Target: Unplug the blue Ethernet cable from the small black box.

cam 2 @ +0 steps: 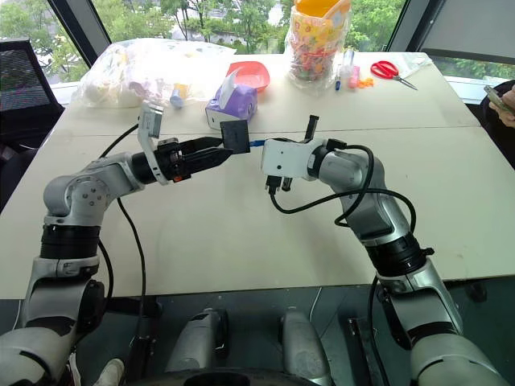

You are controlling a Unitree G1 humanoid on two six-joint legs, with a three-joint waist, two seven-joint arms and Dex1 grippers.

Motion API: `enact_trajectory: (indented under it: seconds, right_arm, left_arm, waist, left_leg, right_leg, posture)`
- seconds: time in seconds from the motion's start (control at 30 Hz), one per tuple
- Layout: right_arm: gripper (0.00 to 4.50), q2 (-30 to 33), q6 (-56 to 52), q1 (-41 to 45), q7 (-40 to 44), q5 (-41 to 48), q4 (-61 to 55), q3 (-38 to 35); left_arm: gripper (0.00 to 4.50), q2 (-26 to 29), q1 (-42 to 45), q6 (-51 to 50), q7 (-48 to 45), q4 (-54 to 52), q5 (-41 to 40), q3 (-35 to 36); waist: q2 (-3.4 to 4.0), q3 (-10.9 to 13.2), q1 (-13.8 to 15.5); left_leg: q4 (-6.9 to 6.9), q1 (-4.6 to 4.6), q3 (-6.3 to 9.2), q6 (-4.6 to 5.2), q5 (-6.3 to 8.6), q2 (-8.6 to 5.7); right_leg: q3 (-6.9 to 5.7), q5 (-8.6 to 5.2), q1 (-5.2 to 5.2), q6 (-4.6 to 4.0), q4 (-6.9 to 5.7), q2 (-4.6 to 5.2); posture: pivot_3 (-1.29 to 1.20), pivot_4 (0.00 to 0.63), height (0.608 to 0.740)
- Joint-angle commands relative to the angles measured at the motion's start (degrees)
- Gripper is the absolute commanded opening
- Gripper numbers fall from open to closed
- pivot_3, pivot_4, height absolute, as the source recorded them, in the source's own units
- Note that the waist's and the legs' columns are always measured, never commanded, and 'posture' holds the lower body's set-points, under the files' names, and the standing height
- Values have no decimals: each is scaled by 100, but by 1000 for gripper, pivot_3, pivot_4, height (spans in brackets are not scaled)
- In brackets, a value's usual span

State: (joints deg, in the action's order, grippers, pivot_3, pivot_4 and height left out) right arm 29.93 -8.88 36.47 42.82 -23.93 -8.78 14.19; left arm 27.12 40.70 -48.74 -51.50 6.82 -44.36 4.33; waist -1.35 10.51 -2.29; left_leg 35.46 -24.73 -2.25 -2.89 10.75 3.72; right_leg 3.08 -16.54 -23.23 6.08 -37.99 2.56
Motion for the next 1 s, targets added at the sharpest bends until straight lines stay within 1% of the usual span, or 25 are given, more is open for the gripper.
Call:
enact_trajectory:
  seconds: [0.03,0.27,0.37,0.4,0.43,0.6,0.63,0.8,0.83,0.93,1.0]
  right_arm:
    - [22,58,6,-8,-215,-32,-364,-171]
    - [22,129,-167,-178,-194,-45,-687,-119]
    - [0,192,-206,-217,-131,-37,-752,-107]
    - [0,212,-224,-220,-105,-26,-774,-102]
    - [0,231,-232,-220,-88,-15,-789,-96]
    - [0,287,-266,-211,-29,-9,-867,-51]
    - [0,299,-266,-214,-20,-13,-879,-46]
    - [0,303,-299,-215,32,12,-958,-25]
    - [0,278,-361,-214,123,141,-1007,-51]
    - [916,168,-920,-193,573,812,-1191,-253]
    - [1915,222,-1320,-185,884,1195,-1300,-345]
  left_arm:
    - [4500,-5,190,88,-156,34,94,-43]
    - [4500,-135,343,214,-224,241,220,-43]
    - [3659,-163,348,317,-258,248,341,-86]
    - [3272,-186,352,316,-250,248,337,-74]
    - [2773,-208,355,315,-247,242,332,-62]
    - [603,-261,313,310,-279,187,365,-48]
    - [463,-263,305,311,-281,188,374,-48]
    - [469,-190,247,307,-361,185,487,-140]
    - [469,-165,227,330,-402,191,535,-177]
    - [469,-67,190,603,-729,237,702,-266]
    - [469,12,188,673,-932,254,762,-326]
  waist:
    - [0,0,0]
    - [-1,0,5]
    - [-1,0,7]
    - [-1,0,8]
    - [-1,0,10]
    - [-1,1,9]
    - [-1,0,7]
    - [-1,1,7]
    - [-1,1,7]
    - [-1,1,4]
    - [-1,1,9]
  left_leg:
    - [0,0,0,0,0,0]
    - [0,-2,1,0,0,0]
    - [1,-2,1,0,0,0]
    - [1,-2,1,0,0,0]
    - [1,-2,1,0,0,0]
    - [1,-2,1,0,0,0]
    - [1,-2,1,0,0,0]
    - [1,-2,1,0,0,0]
    - [1,-2,1,1,0,0]
    - [0,-3,1,0,0,0]
    - [0,-3,1,0,0,0]
  right_leg:
    - [0,0,0,0,0,0]
    - [0,0,-1,0,0,0]
    - [0,0,-1,0,0,0]
    - [0,0,-1,0,0,0]
    - [0,-1,-1,0,1,0]
    - [0,-1,-1,0,1,0]
    - [0,-1,-1,0,1,0]
    - [0,-1,-1,0,1,0]
    - [0,-1,-1,0,1,0]
    - [0,-1,-1,0,1,0]
    - [0,-1,-1,0,1,-1]
  posture:
    - [0,150,735]
    - [0,150,735]
    - [0,150,735]
    - [0,150,735]
    - [0,150,735]
    - [0,150,735]
    - [0,150,735]
    - [0,150,735]
    - [0,150,735]
    - [0,150,735]
    - [0,150,735]
